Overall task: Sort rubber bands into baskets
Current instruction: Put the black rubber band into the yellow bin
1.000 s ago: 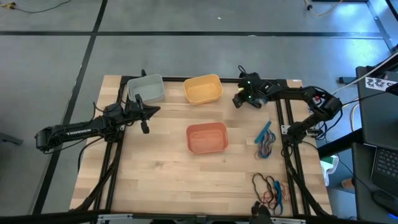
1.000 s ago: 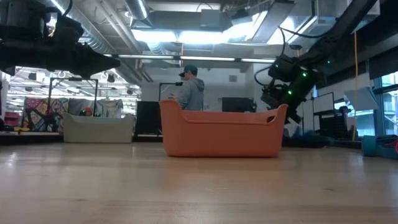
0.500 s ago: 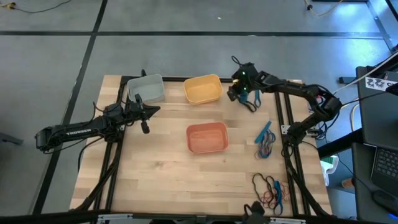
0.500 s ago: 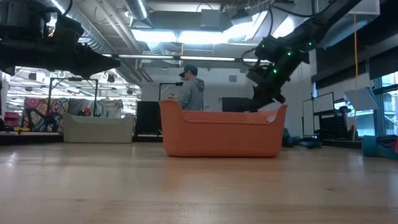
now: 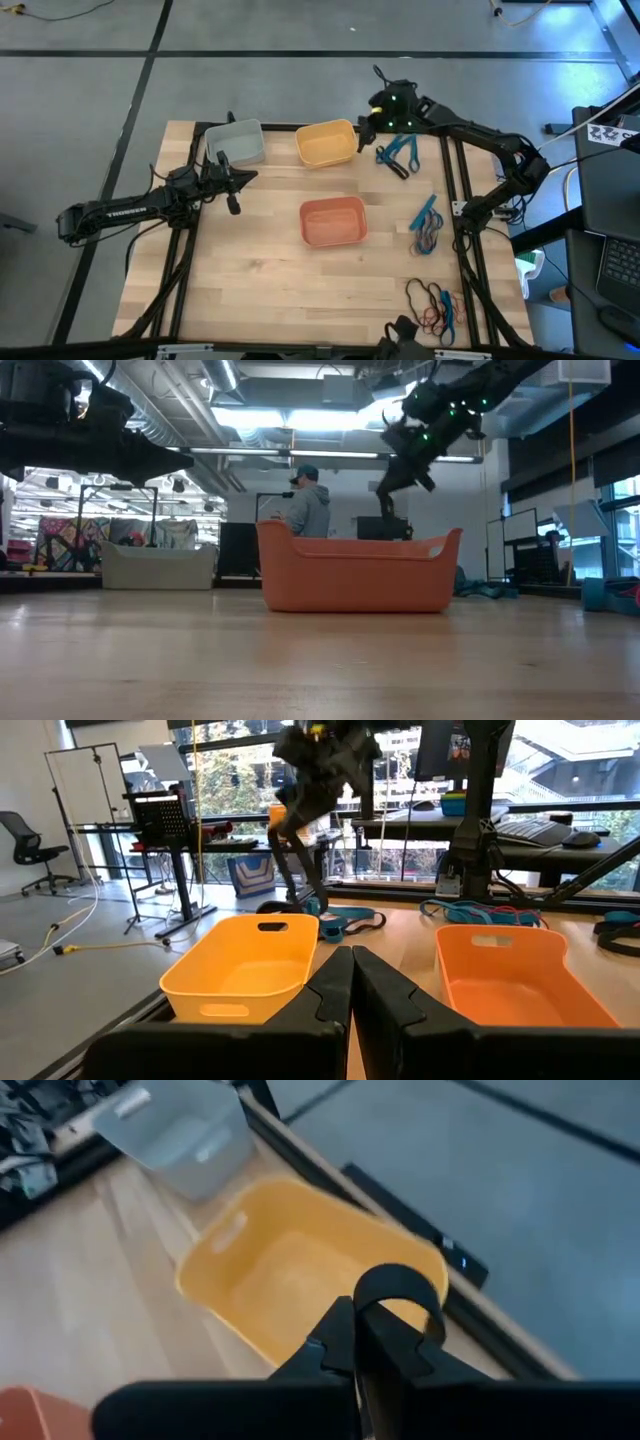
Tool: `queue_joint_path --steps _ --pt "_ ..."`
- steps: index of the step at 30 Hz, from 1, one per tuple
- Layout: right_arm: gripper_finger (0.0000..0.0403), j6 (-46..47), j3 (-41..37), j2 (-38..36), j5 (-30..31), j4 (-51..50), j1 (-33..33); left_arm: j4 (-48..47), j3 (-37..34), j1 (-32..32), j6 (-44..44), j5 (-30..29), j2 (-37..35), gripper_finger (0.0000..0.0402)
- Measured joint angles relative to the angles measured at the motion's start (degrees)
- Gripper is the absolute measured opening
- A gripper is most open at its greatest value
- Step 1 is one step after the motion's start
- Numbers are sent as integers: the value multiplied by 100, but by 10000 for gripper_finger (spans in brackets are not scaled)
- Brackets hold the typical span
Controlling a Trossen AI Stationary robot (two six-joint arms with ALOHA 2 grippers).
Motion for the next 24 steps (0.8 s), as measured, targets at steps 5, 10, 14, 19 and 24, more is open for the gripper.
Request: queue_joint_path --steps 5,10,14,19,24 --pt "11 -3 304 -2 12 138 207 3 0 0 -8 1 1 5" --pt "11 -86 304 36 20 525 451 216 0 1 -182 1 0 5" --pt "11 -155 301 239 108 901 629 240 0 0 -192 2 0 5" --pt "11 -156 301 654 134 1345 747 243 0 0 -205 2 1 5" --pt "11 -156 300 1081 256 1580 740 256 0 0 -205 2 0 5"
